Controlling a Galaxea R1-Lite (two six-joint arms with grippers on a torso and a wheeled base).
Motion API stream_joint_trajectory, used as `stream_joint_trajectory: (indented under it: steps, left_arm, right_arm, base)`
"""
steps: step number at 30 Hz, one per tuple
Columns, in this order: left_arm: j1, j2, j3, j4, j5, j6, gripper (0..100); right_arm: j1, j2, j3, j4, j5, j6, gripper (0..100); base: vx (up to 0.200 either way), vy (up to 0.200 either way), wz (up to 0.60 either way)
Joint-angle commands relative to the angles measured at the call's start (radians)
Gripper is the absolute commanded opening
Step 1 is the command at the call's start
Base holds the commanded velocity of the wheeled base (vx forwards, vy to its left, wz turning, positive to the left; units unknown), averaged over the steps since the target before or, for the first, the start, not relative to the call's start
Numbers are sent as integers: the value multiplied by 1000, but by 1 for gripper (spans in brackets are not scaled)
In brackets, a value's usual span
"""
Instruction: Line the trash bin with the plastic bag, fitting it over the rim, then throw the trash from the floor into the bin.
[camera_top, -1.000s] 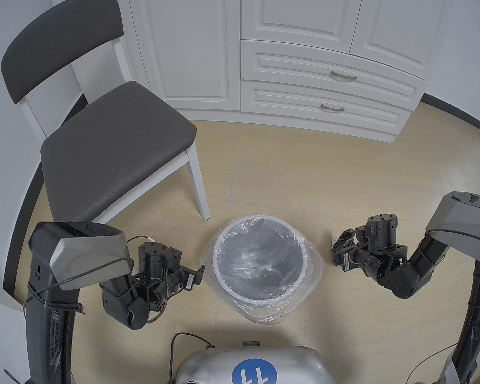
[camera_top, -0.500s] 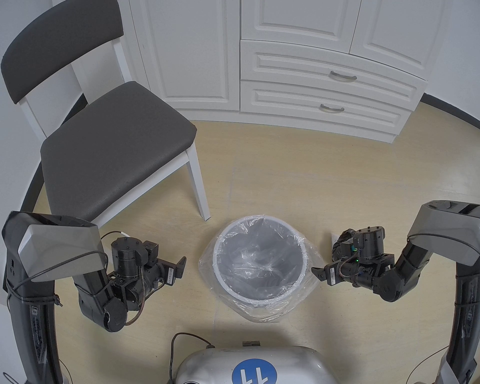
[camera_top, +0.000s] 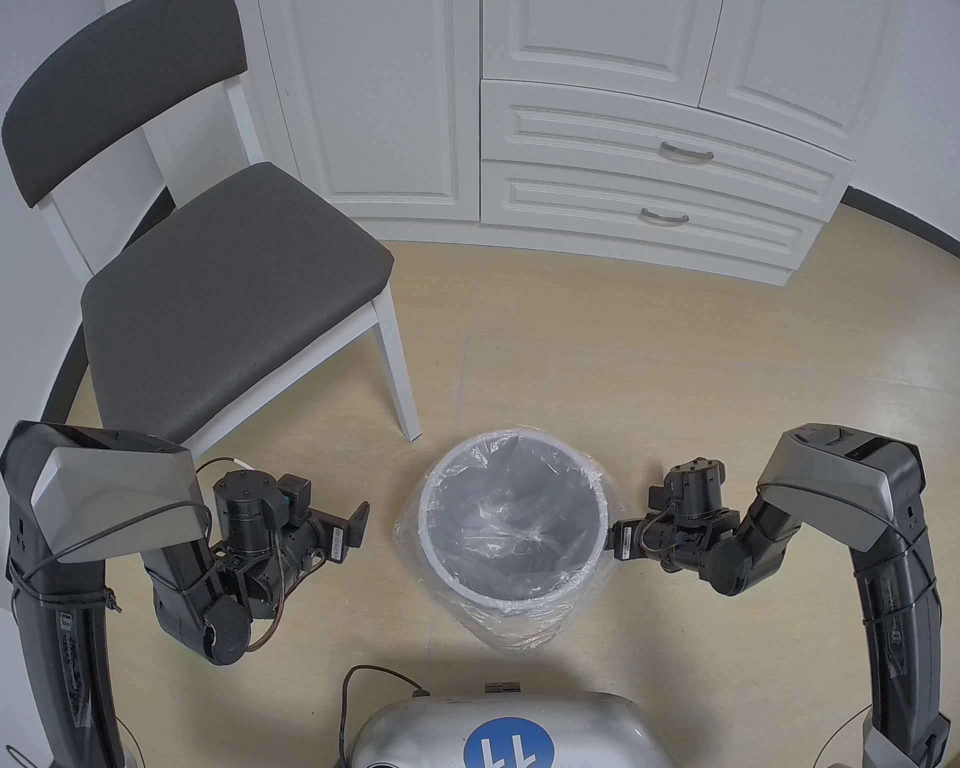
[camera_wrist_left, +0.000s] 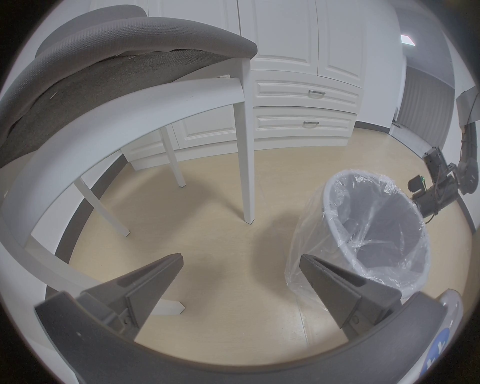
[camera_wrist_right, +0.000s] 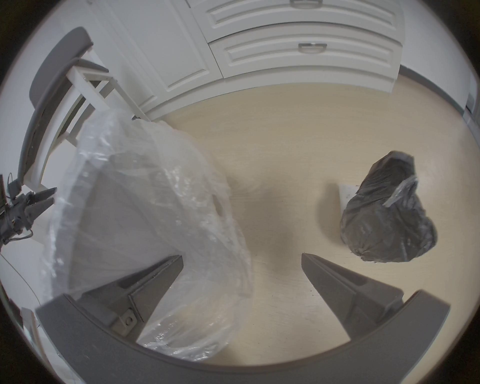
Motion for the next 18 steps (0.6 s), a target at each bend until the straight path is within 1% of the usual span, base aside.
stream_joint_trajectory:
  steps: [1, 4, 5, 8, 9, 12, 16, 18]
  left_arm:
    - [-2, -4, 9, -2, 3, 1, 100]
    - [-7, 0, 9, -9, 3, 0, 100]
    - [-7, 0, 9, -9, 3, 0, 100]
    - [-16, 0, 12, -11, 5, 0, 100]
    - [-16, 2, 14, -11, 5, 0, 100]
    - [-18, 2, 16, -19, 5, 1, 100]
    - [-18, 2, 16, -20, 5, 1, 100]
    - [-18, 2, 16, -22, 5, 1, 100]
  right_arm:
    - [4, 41, -39, 41, 5, 4, 100]
    - [4, 33, -75, 153, 2, 26, 100]
    - [4, 33, -75, 153, 2, 26, 100]
    - [3, 25, -117, 271, -10, 40, 100]
    - [3, 25, -120, 277, -10, 40, 100]
    - [-5, 22, -155, 367, -12, 44, 100]
    - [-6, 22, -214, 505, -10, 86, 100]
    - [-8, 22, -230, 539, -8, 107, 100]
  base:
    - [0, 0, 0]
    - [0, 0, 0]
    - [0, 0, 0]
    - [0, 0, 0]
    - [0, 0, 0]
    - [0, 0, 0]
    - [0, 0, 0]
    - [0, 0, 0]
